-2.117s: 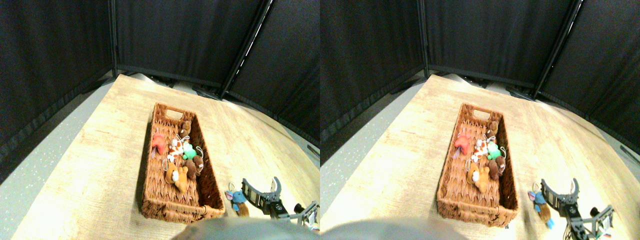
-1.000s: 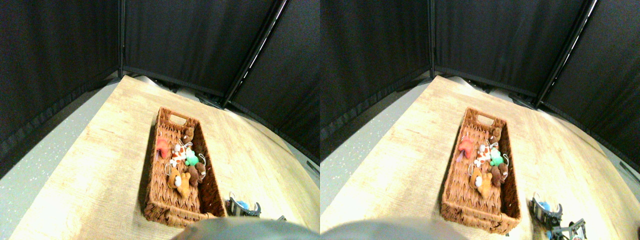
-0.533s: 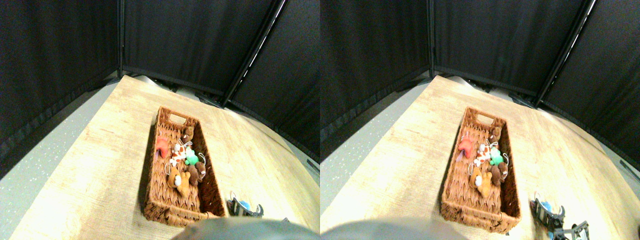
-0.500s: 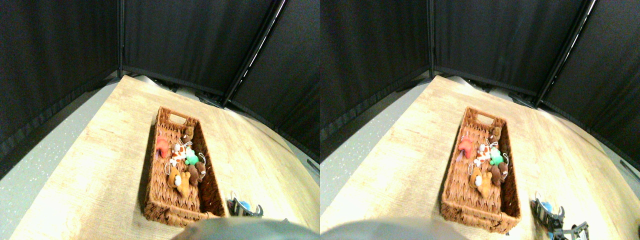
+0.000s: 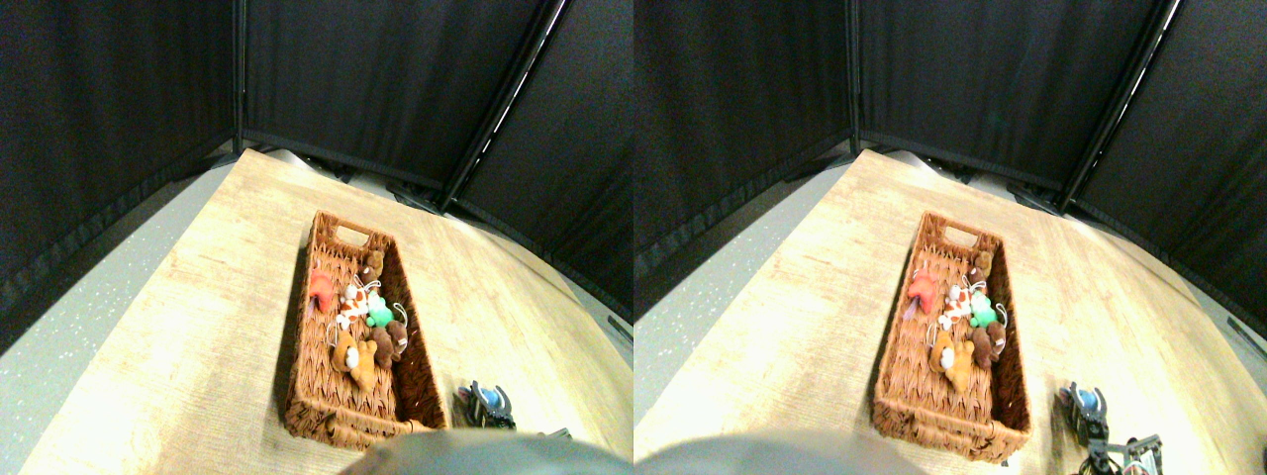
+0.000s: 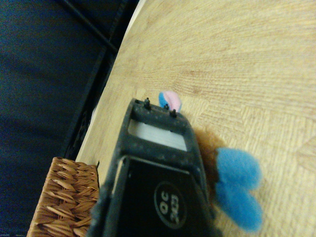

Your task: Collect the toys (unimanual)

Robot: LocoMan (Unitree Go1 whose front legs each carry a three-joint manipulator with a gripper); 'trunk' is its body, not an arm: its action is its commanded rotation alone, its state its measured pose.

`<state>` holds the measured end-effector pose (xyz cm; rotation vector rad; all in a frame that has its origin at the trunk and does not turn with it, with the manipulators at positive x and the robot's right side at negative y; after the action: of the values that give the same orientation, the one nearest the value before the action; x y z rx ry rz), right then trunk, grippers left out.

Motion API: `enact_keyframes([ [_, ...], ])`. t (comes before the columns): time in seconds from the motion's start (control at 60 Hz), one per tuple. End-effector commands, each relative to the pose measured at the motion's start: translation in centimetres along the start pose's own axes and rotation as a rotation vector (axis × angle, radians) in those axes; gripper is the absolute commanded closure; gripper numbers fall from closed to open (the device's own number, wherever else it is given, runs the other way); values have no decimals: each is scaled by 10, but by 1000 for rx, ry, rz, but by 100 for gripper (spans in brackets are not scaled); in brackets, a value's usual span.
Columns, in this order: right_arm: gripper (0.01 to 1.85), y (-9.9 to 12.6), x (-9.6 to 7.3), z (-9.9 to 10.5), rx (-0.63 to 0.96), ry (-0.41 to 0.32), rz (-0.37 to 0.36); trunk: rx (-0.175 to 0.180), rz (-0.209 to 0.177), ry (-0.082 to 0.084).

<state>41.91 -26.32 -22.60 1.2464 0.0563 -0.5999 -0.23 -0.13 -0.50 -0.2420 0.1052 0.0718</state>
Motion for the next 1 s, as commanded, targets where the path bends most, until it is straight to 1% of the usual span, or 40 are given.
enact_keyframes([
  [0.017,180,20,1,1,9,-3,85,-10,7,-7],
  [0.05,180,28,0,0,-23,0,93,-10,7,-7],
  [0.067,180,32,0,-1,-36,9,105,-13,8,-12],
  [0.083,180,32,0,-1,-36,9,105,-14,8,-13],
  [0.117,180,41,1,-3,-69,38,143,-16,9,-15],
  [0.167,180,52,2,-5,-155,38,195,-19,10,-17],
  [0.183,180,52,2,-5,-155,38,195,-21,11,-21],
  [0.233,180,65,4,-9,-154,72,249,-27,12,-28],
  [0.25,180,70,5,-11,-145,94,267,-27,12,-28],
  [0.267,180,75,6,-12,-140,123,281,-32,13,-32],
  [0.283,180,80,6,-14,-134,133,288,-32,13,-32],
  [0.3,180,80,6,-14,-134,133,288,-35,14,-33],
  [0.333,180,91,4,-19,-165,146,318,-39,17,-35],
  [0.35,180,91,4,-19,-165,146,318,-39,17,-35],
  [0.367,180,97,3,-21,-174,148,326,-43,20,-39],
  [0.383,180,107,2,-25,-178,148,325,-47,23,-40],
  [0.4,180,107,2,-25,-178,148,325,-47,23,-40],
  [0.45,180,120,1,-30,-161,181,343,-58,29,-45],
  [0.5,180,132,1,-36,-208,192,377,-67,34,-46],
  [0.533,180,135,0,-39,-194,200,379,-73,39,-48],
  [0.567,180,142,-1,-43,-186,237,383,-80,43,-50],
  [0.583,180,145,-1,-44,-200,244,388,-80,43,-50],
  [0.65,180,154,-5,-51,-196,249,388,-87,48,-54],
  [0.683,180,157,-6,-53,-212,250,388,-92,52,-56],
  [0.7,180,162,-7,-56,-243,255,394,-99,56,-59],
  [0.733,180,165,-8,-58,-242,258,393,-103,58,-59],
  [0.817,180,175,-10,-66,-243,296,388,-116,66,-66],
  [0.883,180,182,-13,-74,-281,321,409,-123,71,-67],
  [0.9,180,182,-13,-74,-281,321,409,-126,74,-69],
  [0.933,180,185,-13,-77,-274,344,412,-131,77,-70],
  [0.967,180,187,-14,-81,-291,329,416,-134,80,-71],
  [1.0,180,188,-14,-82,-288,333,418,-138,83,-74],
])
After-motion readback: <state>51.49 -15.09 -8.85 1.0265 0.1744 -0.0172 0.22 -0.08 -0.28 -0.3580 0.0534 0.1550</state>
